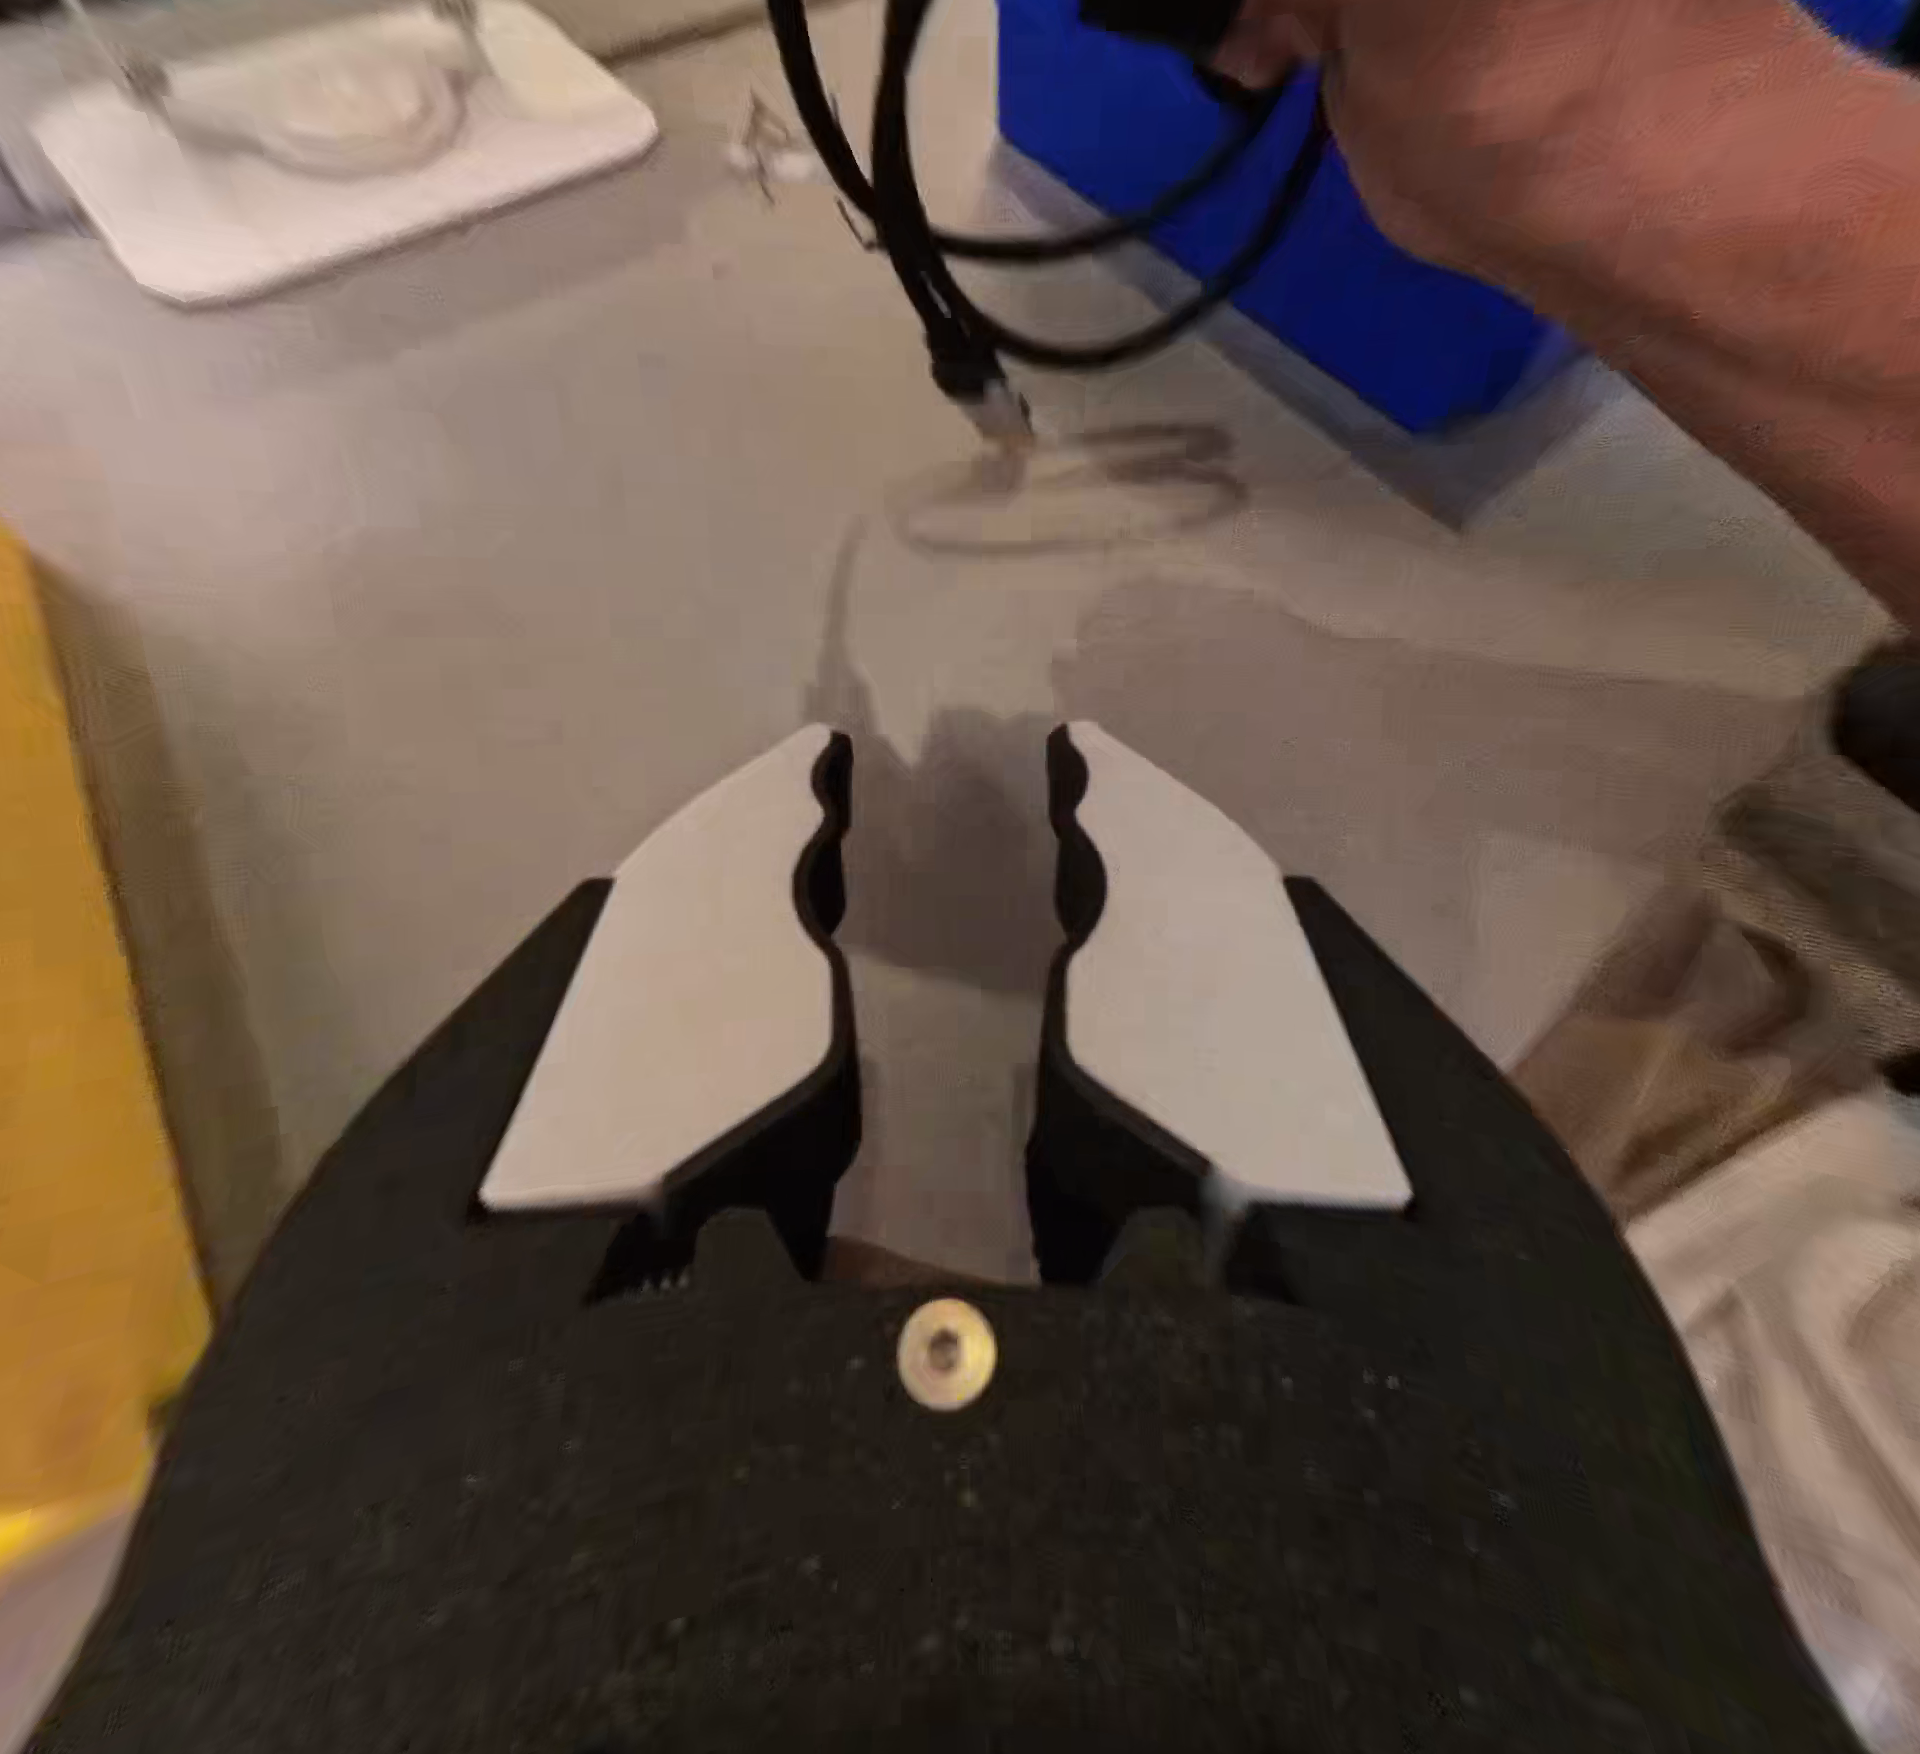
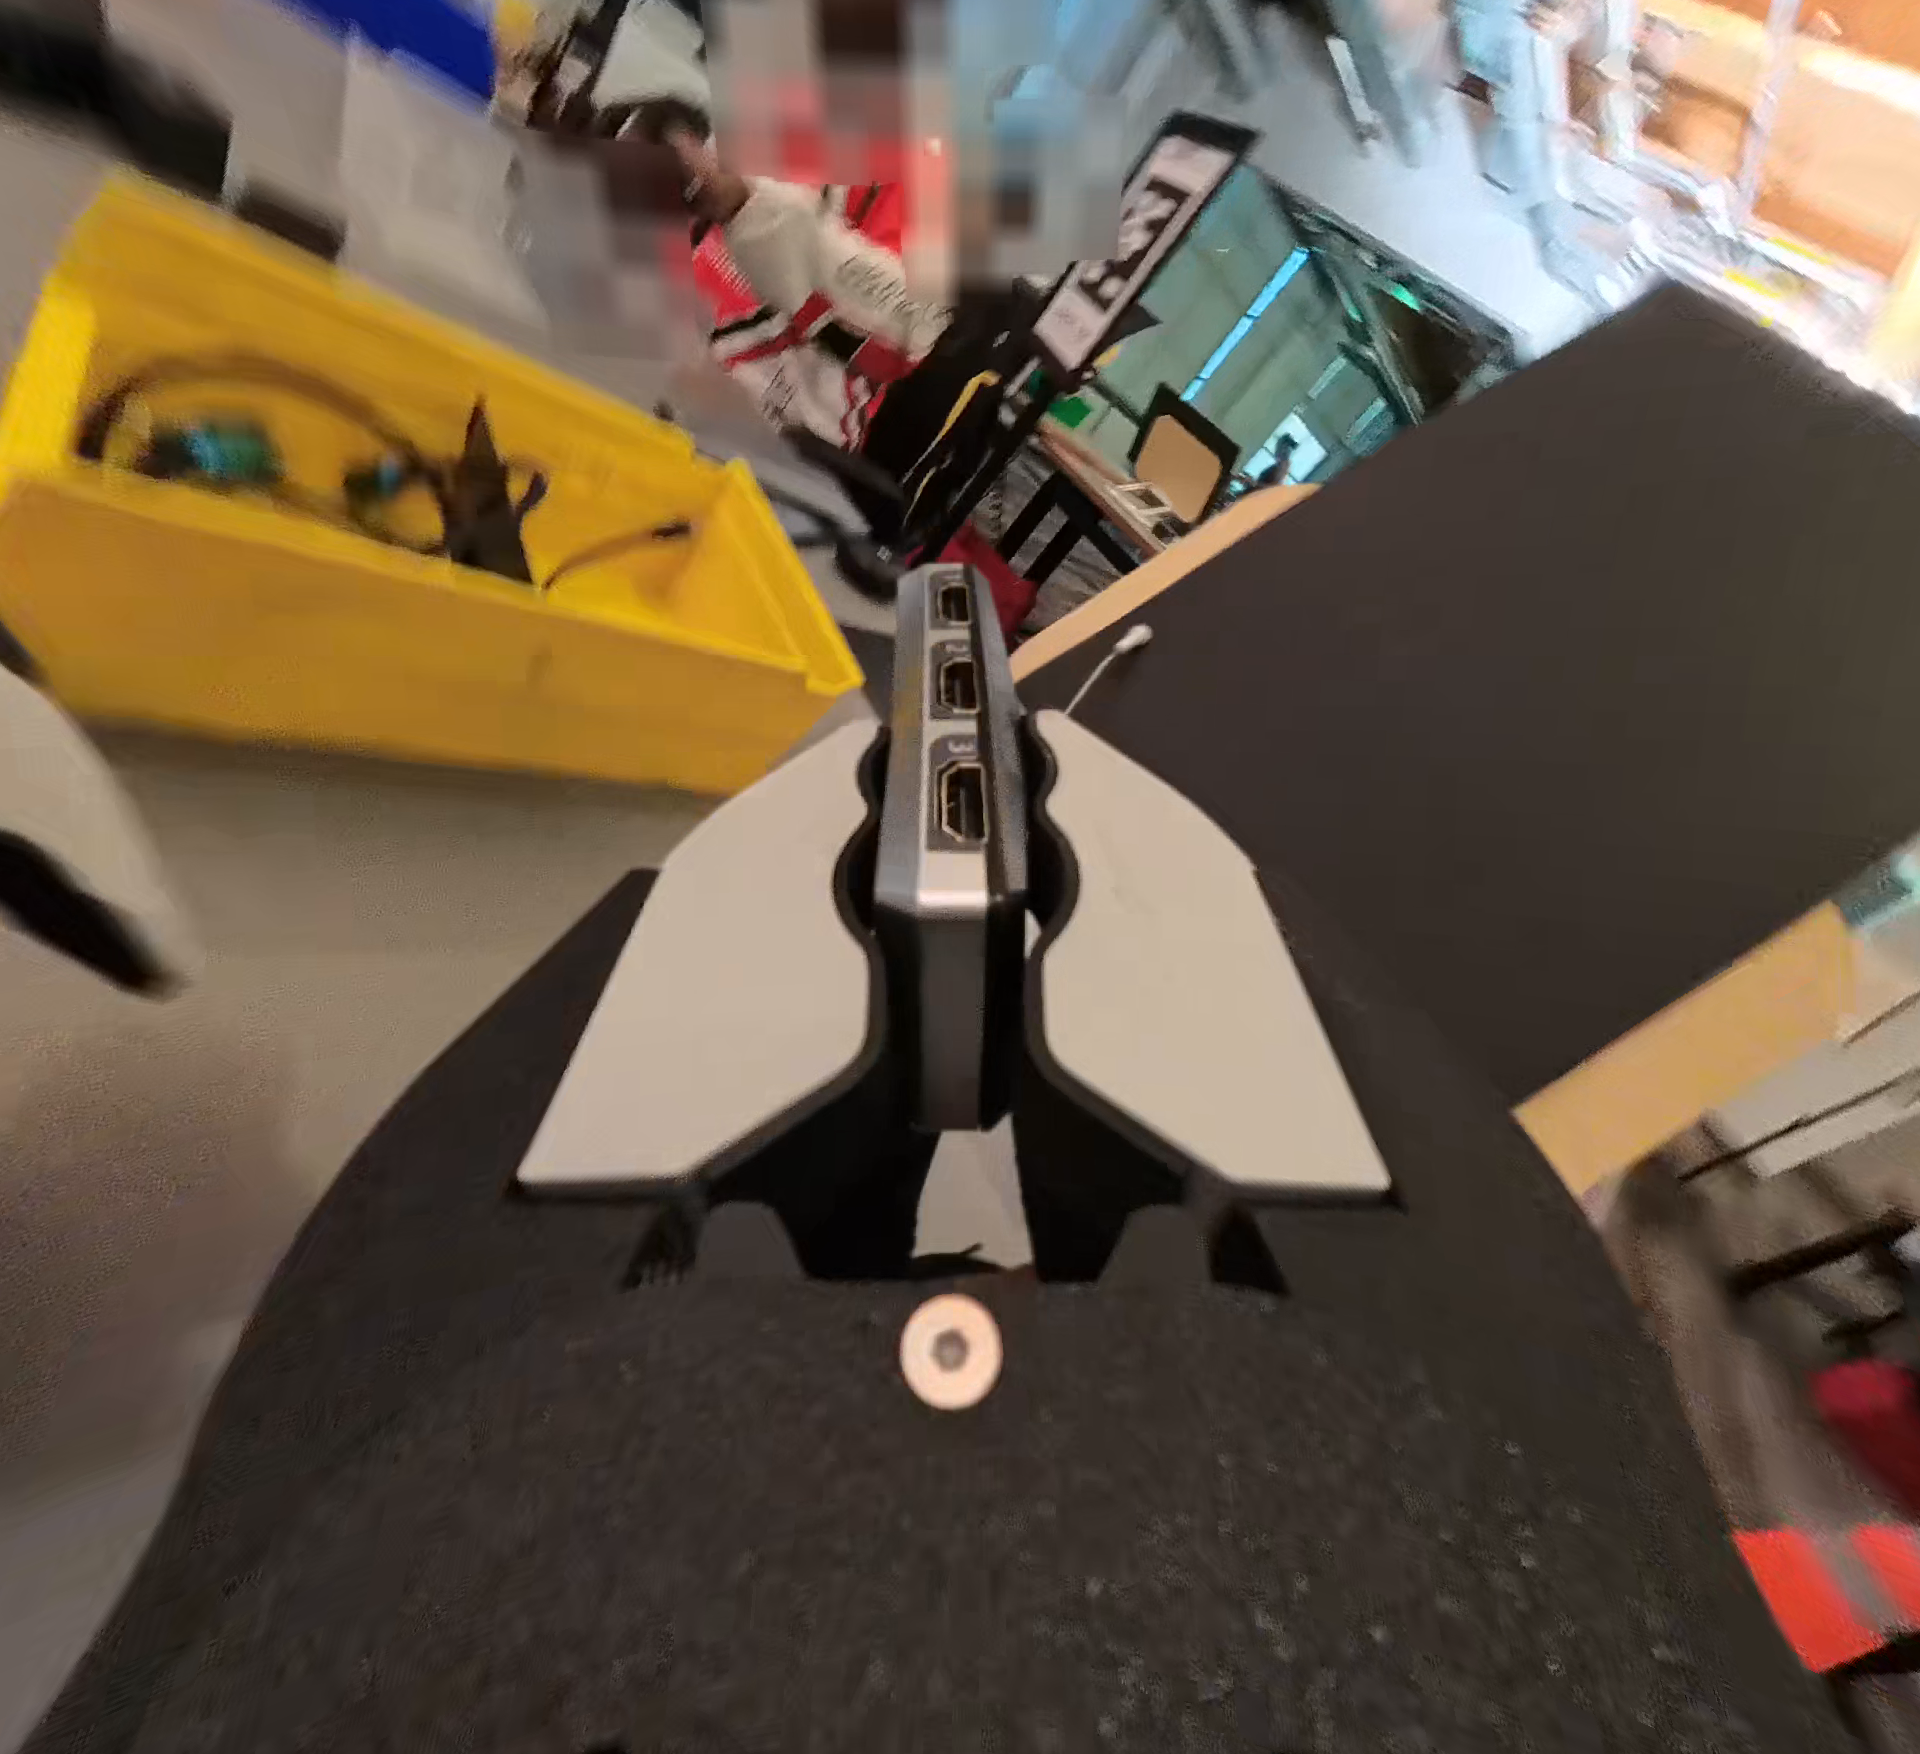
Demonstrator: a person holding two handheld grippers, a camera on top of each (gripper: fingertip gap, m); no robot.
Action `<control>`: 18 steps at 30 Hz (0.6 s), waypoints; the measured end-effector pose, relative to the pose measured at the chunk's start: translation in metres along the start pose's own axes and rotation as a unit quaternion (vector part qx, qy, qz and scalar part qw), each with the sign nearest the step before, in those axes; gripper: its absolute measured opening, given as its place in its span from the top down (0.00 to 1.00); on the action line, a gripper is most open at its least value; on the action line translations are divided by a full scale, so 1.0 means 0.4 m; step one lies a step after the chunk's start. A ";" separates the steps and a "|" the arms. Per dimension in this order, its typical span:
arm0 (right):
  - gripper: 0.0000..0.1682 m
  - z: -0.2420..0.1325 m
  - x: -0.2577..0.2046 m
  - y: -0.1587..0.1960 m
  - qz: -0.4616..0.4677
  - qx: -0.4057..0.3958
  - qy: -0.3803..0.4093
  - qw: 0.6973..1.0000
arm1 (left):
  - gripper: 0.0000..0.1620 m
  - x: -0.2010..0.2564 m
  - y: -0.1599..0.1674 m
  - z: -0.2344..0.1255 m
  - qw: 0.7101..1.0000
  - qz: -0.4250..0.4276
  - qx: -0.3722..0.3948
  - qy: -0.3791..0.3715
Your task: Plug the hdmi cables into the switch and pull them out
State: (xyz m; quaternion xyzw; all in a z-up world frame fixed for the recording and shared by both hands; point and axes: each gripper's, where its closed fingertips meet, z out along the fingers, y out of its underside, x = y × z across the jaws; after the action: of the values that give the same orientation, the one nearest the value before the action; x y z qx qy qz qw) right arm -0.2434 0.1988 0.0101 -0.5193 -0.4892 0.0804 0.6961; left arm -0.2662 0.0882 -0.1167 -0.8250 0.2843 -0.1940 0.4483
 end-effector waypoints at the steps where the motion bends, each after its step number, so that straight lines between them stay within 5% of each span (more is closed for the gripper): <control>1: 0.87 0.011 -0.033 0.030 -0.038 -0.012 -0.020 0.999 | 0.78 0.006 0.048 -0.026 0.999 -0.033 -0.010 0.017; 6: 0.87 0.044 -0.251 0.195 -0.161 -0.055 -0.127 0.977 | 0.81 -0.060 0.177 -0.152 0.994 -0.089 0.035 -0.045; 12: 0.87 0.066 -0.326 0.247 -0.199 -0.001 -0.129 0.971 | 0.77 -0.294 0.162 -0.294 0.961 -0.099 0.095 -0.238; 16: 0.87 0.069 -0.307 0.232 -0.207 0.024 -0.090 0.974 | 0.79 -0.371 0.164 -0.254 0.957 -0.084 0.062 -0.269; 18: 0.87 0.072 -0.304 0.235 -0.203 0.020 -0.089 0.975 | 0.91 -0.371 0.164 -0.199 0.964 -0.088 0.044 -0.249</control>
State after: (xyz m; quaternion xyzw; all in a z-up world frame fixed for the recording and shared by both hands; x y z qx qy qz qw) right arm -0.2900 0.1840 -0.1386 -0.3854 -0.6430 -0.0067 0.6618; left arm -0.4445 0.1048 -0.1405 -0.8482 0.0813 -0.0339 0.5223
